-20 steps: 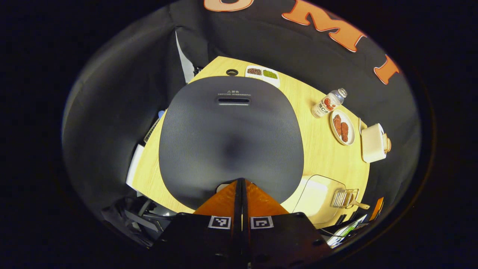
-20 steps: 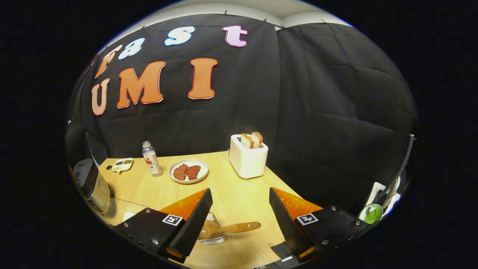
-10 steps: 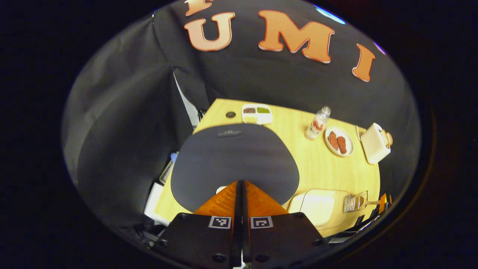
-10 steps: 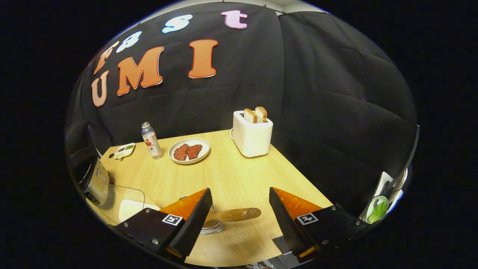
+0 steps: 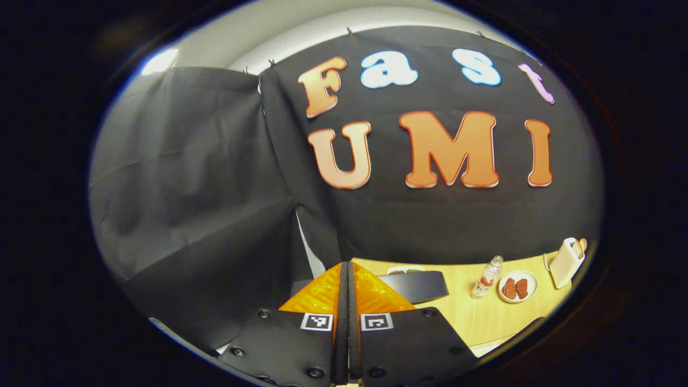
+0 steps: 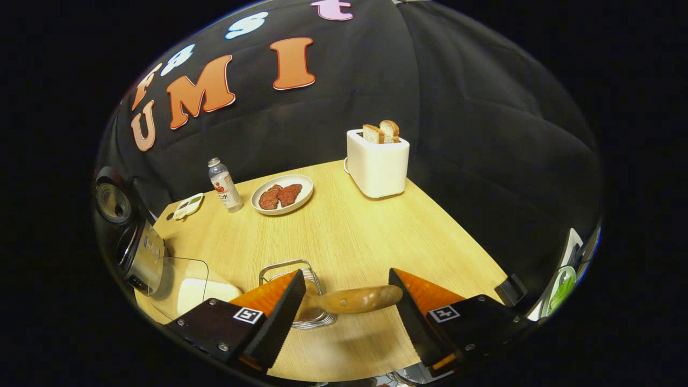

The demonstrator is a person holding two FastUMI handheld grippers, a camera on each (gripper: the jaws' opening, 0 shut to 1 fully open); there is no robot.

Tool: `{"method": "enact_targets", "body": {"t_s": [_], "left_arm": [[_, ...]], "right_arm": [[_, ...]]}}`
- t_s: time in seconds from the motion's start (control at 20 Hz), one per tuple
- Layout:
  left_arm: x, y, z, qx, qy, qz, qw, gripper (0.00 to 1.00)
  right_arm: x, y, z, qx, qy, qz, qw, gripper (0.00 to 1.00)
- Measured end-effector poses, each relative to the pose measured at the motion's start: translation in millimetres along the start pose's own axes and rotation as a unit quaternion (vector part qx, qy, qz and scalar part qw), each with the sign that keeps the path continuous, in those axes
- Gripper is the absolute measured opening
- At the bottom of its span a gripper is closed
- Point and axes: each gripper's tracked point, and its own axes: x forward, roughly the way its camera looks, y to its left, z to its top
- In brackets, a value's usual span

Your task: Close the left gripper, press the button to open the rice cooker; take a wooden spoon from the chopstick holder with the right hand, scoop a spoonful of rice and pour it into the rice cooker, then put the wooden spoon back into the chopstick holder.

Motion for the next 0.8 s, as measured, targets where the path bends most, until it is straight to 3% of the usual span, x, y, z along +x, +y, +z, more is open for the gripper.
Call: {"method": "enact_targets", "body": {"t_s": [0.25,0.35,0.45,0.55,0.75,0.8], "left_arm": [[-55.8,-1.8,4.9,-0.018,-0.034,-0.001,0.999,0.11],[-63.2,-4.5,0.8,-0.031,-0.029,-0.007,0.999,0.07],[-74.1,-5.9,-8.0,-0.03,-0.022,-0.008,0.999,0.28],[-83.9,-7.8,-15.2,-0.028,-0.026,-0.008,0.999,0.49],[-95.1,-17.4,-26.1,-0.02,-0.029,-0.011,0.999,0.83],[-96.9,-19.0,-28.6,-0.017,-0.025,-0.012,0.999,0.85]], "right_arm": [[12.8,4.6,-13.8,0.043,0.013,0.018,0.999,0.9],[18.3,11.3,-17.0,0.065,0.017,0.031,0.997,0.84],[22.0,19.1,-13.7,0.078,0.011,0.045,0.996,0.69],[26.6,24.6,-5.1,0.077,0.0,0.051,0.996,0.48],[31.4,44.5,9.5,0.083,-0.002,0.089,0.993,0.24],[34.2,46.4,11.7,0.081,-0.001,0.091,0.993,0.22]]}}
